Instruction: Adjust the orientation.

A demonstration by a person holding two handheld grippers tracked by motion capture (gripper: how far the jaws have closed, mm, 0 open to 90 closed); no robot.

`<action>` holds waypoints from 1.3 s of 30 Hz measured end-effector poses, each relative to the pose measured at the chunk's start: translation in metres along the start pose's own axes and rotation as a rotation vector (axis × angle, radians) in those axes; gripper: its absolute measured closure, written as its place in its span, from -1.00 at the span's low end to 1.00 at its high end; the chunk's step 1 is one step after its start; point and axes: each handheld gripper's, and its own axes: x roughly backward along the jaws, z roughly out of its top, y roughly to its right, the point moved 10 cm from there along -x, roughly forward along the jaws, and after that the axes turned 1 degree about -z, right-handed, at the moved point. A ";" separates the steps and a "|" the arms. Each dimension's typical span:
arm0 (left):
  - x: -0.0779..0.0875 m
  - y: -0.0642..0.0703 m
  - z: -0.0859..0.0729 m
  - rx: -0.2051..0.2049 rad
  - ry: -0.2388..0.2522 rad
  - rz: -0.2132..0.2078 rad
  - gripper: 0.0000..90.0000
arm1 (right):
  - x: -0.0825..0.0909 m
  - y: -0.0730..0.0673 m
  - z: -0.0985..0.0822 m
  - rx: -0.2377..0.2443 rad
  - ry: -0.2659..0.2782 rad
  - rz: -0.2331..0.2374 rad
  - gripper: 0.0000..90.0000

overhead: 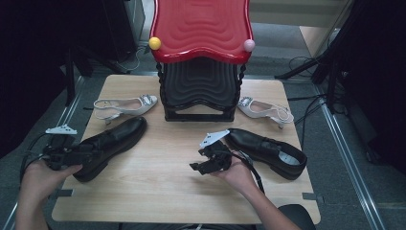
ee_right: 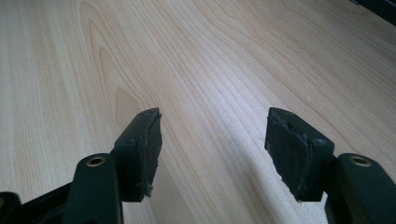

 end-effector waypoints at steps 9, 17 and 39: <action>-0.036 -0.001 0.010 -0.005 -0.043 0.032 0.28 | 0.005 0.001 -0.004 -0.013 0.008 -0.017 -0.17; -0.044 0.005 0.021 0.022 -0.045 -0.069 0.72 | 0.011 0.005 -0.013 -0.035 -0.005 -0.031 -0.18; -0.080 0.106 0.065 -0.198 -0.109 -0.256 0.71 | 0.034 0.016 -0.032 -0.110 0.038 -0.092 -0.18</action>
